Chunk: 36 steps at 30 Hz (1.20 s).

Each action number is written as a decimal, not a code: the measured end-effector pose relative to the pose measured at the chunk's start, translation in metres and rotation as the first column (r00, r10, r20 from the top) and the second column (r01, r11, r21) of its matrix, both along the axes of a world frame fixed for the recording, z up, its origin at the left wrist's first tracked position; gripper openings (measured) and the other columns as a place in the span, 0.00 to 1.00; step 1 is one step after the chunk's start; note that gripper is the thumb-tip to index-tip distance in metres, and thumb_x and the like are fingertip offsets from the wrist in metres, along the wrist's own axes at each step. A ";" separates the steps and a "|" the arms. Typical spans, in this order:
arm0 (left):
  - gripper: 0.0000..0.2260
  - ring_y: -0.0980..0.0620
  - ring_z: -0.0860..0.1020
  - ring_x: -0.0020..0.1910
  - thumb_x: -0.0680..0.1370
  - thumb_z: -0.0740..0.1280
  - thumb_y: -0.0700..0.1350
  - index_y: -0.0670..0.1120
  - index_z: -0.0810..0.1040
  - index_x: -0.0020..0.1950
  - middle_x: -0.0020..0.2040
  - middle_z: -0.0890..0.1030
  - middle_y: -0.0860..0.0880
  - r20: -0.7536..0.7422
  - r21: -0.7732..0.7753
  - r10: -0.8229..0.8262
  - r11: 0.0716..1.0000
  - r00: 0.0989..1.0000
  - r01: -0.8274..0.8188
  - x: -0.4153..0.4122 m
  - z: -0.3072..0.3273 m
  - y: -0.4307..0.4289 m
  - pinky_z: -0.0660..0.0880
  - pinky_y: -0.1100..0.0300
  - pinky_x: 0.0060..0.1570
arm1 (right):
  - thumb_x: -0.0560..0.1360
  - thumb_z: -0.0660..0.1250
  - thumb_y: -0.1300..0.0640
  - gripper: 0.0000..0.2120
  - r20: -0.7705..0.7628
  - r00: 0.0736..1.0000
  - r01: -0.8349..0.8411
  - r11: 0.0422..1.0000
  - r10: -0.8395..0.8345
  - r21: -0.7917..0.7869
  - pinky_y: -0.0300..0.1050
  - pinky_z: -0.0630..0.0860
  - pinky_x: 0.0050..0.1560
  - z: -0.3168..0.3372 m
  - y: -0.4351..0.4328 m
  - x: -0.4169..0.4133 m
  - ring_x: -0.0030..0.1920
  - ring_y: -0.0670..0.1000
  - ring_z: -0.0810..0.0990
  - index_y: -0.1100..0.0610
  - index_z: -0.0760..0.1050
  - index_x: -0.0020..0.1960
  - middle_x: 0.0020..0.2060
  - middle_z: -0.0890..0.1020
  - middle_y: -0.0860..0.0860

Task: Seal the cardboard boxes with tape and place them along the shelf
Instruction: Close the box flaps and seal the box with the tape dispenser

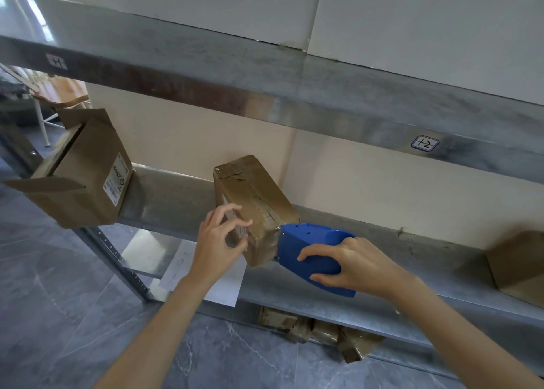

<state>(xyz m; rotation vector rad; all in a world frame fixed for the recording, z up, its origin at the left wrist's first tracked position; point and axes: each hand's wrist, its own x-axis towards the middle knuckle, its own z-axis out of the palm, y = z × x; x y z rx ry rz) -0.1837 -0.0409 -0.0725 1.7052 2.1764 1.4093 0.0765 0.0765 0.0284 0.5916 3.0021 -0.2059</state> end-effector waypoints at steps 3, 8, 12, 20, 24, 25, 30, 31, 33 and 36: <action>0.09 0.51 0.70 0.72 0.71 0.75 0.36 0.47 0.79 0.46 0.64 0.78 0.52 0.044 0.000 -0.036 0.999 0.998 0.036 0.004 -0.001 0.007 0.70 0.46 0.67 | 0.76 0.60 0.39 0.17 -0.002 1.000 -0.005 1.000 0.005 0.000 0.30 0.63 0.35 -0.002 0.002 -0.001 0.27 0.41 0.68 0.34 0.65 0.65 0.37 0.79 0.42; 0.05 0.47 0.72 0.70 0.73 0.70 0.34 0.43 0.78 0.43 0.59 0.80 0.48 0.073 0.080 0.032 0.996 0.997 -0.038 0.013 -0.008 0.015 0.76 0.41 0.61 | 0.77 0.60 0.39 0.16 0.004 1.000 0.006 1.000 -0.006 -0.021 0.35 0.69 0.36 -0.002 0.005 -0.002 0.27 0.43 0.69 0.34 0.66 0.64 0.37 0.80 0.43; 0.06 0.47 0.72 0.71 0.72 0.70 0.34 0.43 0.77 0.45 0.59 0.80 0.47 0.039 0.091 0.043 0.995 0.998 -0.047 0.015 -0.012 0.017 0.75 0.41 0.62 | 0.77 0.62 0.40 0.17 0.002 1.000 0.002 1.000 -0.002 -0.029 0.29 0.63 0.36 -0.003 0.006 -0.003 0.28 0.39 0.69 0.34 0.67 0.65 0.44 0.80 0.41; 0.19 0.49 0.68 0.74 0.66 0.77 0.38 0.45 0.73 0.53 0.65 0.78 0.48 -0.039 -0.026 0.028 0.999 0.999 -0.030 0.015 -0.012 0.012 0.73 0.50 0.62 | 0.76 0.60 0.38 0.17 -0.016 1.000 0.018 0.999 -0.019 -0.035 0.31 0.67 0.37 -0.012 0.009 -0.006 0.30 0.43 0.72 0.34 0.65 0.65 0.43 0.81 0.41; 0.15 0.49 0.74 0.69 0.67 0.77 0.37 0.45 0.76 0.48 0.60 0.82 0.48 -0.084 -0.016 0.073 0.997 0.994 -0.075 0.011 -0.008 0.015 0.73 0.48 0.60 | 0.74 0.54 0.35 0.19 -0.028 0.999 0.022 0.999 -0.023 -0.029 0.31 0.68 0.37 -0.013 0.011 -0.006 0.30 0.43 0.73 0.33 0.63 0.65 0.40 0.81 0.43; 0.14 0.48 0.76 0.67 0.67 0.77 0.36 0.45 0.76 0.47 0.59 0.83 0.48 -0.096 -0.009 0.094 0.995 0.991 -0.096 0.010 -0.006 0.016 0.73 0.46 0.60 | 0.74 0.54 0.35 0.19 -0.035 0.999 0.023 0.999 -0.025 -0.030 0.31 0.68 0.37 -0.013 0.011 -0.005 0.29 0.43 0.72 0.33 0.63 0.65 0.40 0.81 0.43; 0.10 0.45 0.82 0.52 0.69 0.77 0.35 0.43 0.80 0.46 0.51 0.84 0.45 -0.179 0.019 0.166 0.986 0.970 -0.166 0.005 -0.004 0.024 0.71 0.45 0.60 | 0.74 0.56 0.36 0.18 -0.066 0.997 0.026 0.999 -0.028 -0.031 0.27 0.61 0.34 -0.012 0.011 -0.003 0.26 0.38 0.68 0.34 0.66 0.64 0.36 0.77 0.39; 0.10 0.46 0.82 0.52 0.69 0.77 0.35 0.43 0.80 0.46 0.51 0.84 0.45 -0.183 0.026 0.172 0.985 0.968 -0.170 0.005 -0.005 0.025 0.70 0.46 0.60 | 0.74 0.56 0.36 0.18 -0.070 0.997 0.025 0.999 -0.027 -0.037 0.26 0.61 0.34 -0.012 0.010 -0.003 0.26 0.37 0.68 0.34 0.66 0.64 0.36 0.77 0.38; 0.10 0.47 0.81 0.54 0.70 0.77 0.35 0.44 0.80 0.47 0.52 0.84 0.46 -0.174 0.046 0.168 0.986 0.970 -0.162 0.005 -0.008 0.025 0.69 0.47 0.62 | 0.74 0.56 0.36 0.18 -0.072 0.997 0.019 0.999 -0.022 -0.043 0.27 0.61 0.35 -0.011 0.010 -0.002 0.26 0.38 0.68 0.34 0.65 0.64 0.38 0.79 0.39; 0.14 0.48 0.79 0.60 0.69 0.77 0.34 0.45 0.78 0.49 0.55 0.83 0.47 -0.168 0.046 0.152 0.988 0.974 -0.147 0.006 -0.013 0.024 0.68 0.45 0.65 | 0.74 0.56 0.36 0.18 -0.062 0.998 0.010 0.999 -0.012 -0.037 0.28 0.63 0.35 -0.010 0.010 -0.003 0.26 0.40 0.68 0.33 0.65 0.64 0.39 0.79 0.40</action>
